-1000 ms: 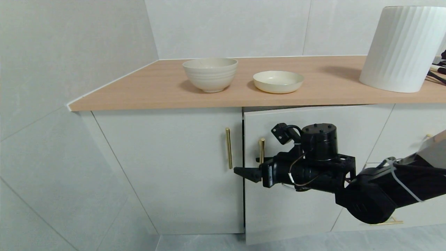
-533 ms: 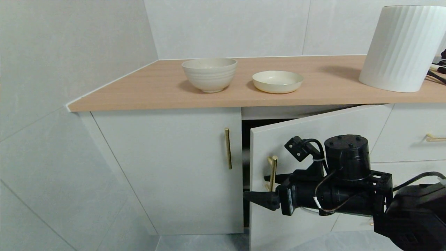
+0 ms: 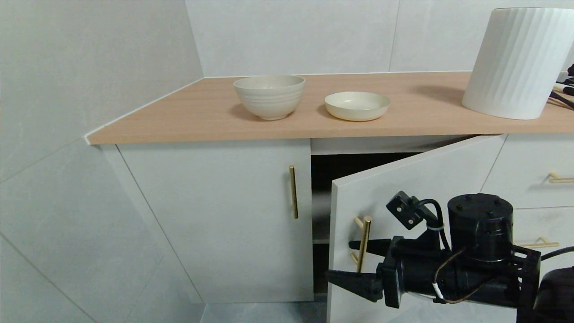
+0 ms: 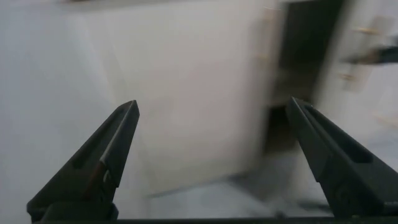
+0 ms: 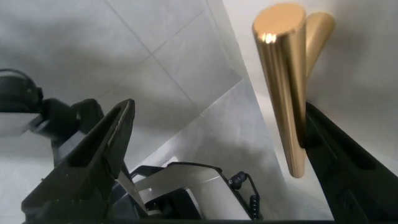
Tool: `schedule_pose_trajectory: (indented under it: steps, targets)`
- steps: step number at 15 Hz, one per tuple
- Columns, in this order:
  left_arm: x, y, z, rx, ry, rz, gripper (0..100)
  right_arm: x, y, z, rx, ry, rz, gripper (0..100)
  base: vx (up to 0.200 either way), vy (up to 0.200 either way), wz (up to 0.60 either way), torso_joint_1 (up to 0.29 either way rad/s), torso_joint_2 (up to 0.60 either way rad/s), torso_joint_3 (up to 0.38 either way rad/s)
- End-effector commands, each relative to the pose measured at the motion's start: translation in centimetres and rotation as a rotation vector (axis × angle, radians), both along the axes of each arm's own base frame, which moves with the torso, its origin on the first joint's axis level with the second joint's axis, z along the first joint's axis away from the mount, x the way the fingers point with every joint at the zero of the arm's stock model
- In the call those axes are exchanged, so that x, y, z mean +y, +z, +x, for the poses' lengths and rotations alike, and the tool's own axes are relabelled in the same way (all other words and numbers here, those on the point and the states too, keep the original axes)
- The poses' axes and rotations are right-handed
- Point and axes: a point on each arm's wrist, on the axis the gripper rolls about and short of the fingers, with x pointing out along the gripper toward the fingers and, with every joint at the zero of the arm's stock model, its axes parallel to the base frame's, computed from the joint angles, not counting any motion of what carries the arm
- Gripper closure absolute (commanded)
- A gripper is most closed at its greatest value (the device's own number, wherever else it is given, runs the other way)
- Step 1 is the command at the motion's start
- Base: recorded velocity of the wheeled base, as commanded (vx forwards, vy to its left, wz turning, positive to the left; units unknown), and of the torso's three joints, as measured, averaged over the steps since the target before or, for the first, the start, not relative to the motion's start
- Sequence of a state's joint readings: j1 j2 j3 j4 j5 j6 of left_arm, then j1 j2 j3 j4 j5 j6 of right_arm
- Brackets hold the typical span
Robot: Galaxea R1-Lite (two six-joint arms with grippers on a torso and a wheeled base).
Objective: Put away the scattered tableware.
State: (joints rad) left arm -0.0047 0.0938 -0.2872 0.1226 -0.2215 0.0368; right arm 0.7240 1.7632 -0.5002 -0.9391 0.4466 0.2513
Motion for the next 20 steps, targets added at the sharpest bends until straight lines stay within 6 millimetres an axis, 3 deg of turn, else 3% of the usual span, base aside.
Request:
schedule_pose_trajectory:
  steps: [1,3,4,5,7,9,10,15,16,17,18,20]
  targets:
    - [-0.4,4.4,3.2,0.185,-0.201,-0.003,0,-0.3,-0.6,-0.6,0.021,0.008,-0.016,0,0.0,0.0,0.0,0.0,0.0,0.0]
    - [-0.7,7.0,10.1,0.351,-0.301,-0.031,0,-0.5,-0.8,-0.8,0.017,0.007,-0.012,0,0.0,0.0,0.0,0.0,0.0,0.0]
    - [-0.7,7.2,11.6,0.365,-0.306,-0.033,0,-0.6,-0.9,-0.9,0.017,0.007,-0.012,0,0.0,0.0,0.0,0.0,0.0,0.0]
    - [-1.3,7.4,15.3,0.393,-0.346,-0.032,0,-0.9,-1.2,-1.2,0.017,0.006,-0.011,0,0.0,0.0,0.0,0.0,0.0,0.0]
    - [-2.8,7.0,18.9,0.445,-0.399,-0.039,0,-1.0,-1.8,-1.5,0.023,0.007,-0.014,0,0.0,0.0,0.0,0.0,0.0,0.0]
    - [-3.9,6.6,20.4,0.481,-0.43,-0.041,0,-0.9,-1.9,-1.4,0.024,0.009,-0.015,0,0.0,0.0,0.0,0.0,0.0,0.0]
    - [-5.4,6.1,22.0,0.519,-0.484,-0.06,0,-0.9,-1.8,-1.4,0.022,0.009,-0.013,0,0.0,0.0,0.0,0.0,0.0,0.0]
    - [-9.5,5.3,24.8,0.55,-0.604,-0.119,0,-0.9,-1.9,-1.3,0.019,0.007,-0.011,0,0.0,0.0,0.0,0.0,0.0,0.0]
    - [-11.2,4.4,26.1,0.559,-0.643,-0.108,0,-0.9,-2.1,-1.4,0.018,0.007,-0.01,0,0.0,0.0,0.0,0.0,0.0,0.0]
    - [-11.8,3.9,26.5,0.566,-0.656,-0.103,0,-0.9,-2.1,-1.4,0.017,0.007,-0.009,0,0.0,0.0,0.0,0.0,0.0,0.0]
    - [-12.1,3.6,26.7,0.567,-0.665,-0.099,100,-0.9,-2.2,-1.3,0.018,0.007,-0.01,0,0.0,0.0,0.0,0.0,0.0,0.0]
    - [-13.7,3.0,27.5,0.545,-0.712,-0.088,100,-1.0,-2.0,-1.3,0.003,0.005,0.001,0,0.0,0.0,0.0,0.0,0.0,0.0]
